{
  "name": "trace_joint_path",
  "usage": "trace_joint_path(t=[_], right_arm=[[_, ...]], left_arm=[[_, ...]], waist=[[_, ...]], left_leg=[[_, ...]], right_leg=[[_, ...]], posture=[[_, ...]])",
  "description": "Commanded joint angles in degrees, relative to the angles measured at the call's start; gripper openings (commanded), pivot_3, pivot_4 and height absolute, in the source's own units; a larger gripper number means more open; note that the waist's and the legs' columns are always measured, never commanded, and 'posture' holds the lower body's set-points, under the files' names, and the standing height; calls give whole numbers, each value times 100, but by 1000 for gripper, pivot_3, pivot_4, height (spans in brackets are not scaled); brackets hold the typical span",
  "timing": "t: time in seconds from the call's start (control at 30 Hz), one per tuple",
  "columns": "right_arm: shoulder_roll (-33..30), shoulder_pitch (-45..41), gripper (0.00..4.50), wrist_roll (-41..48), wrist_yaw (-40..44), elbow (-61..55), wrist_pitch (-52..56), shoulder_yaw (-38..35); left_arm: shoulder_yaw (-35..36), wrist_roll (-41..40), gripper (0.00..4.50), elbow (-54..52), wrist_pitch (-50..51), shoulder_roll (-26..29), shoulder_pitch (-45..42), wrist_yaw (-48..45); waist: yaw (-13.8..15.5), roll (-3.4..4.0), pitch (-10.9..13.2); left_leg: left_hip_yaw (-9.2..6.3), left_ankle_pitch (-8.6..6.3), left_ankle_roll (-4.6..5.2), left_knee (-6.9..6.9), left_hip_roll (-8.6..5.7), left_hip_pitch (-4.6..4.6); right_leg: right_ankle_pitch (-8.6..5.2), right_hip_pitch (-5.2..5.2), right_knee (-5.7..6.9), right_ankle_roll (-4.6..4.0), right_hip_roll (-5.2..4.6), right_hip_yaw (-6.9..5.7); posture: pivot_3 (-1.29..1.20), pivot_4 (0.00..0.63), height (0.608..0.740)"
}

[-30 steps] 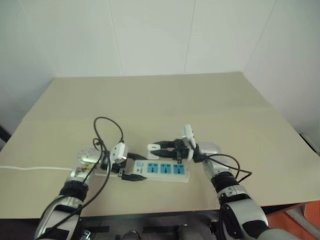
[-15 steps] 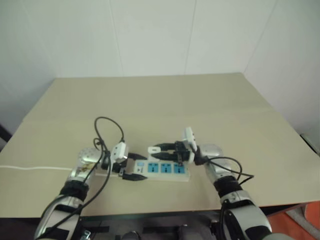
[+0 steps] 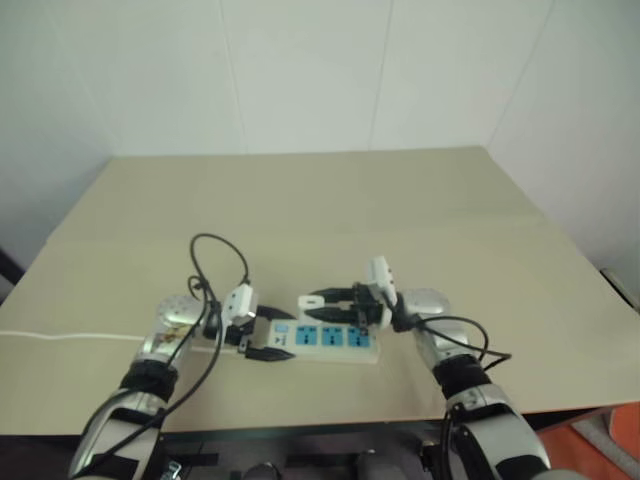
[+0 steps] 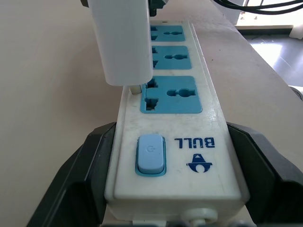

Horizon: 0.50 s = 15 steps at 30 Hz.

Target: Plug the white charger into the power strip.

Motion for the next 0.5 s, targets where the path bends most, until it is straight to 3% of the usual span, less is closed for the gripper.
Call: trace_joint_path(t=[0.03,0.5], right_arm=[[-96,127,1113,-12,-52,-210,117,60],[-1,338,1113,-134,-431,-445,205,339]], left_arm=[[-225,415,3271,349,152,110,176,68],[-290,417,3271,478,46,36,85,64]], waist=[[0,0,0],[3,-8,-14]], left_leg=[[0,0,0,0,0,1],[0,0,0,1,0,23]], right_leg=[[0,1,0,0,0,0],[0,17,5,0,0,1]], posture=[[0,150,740],[0,150,740]])
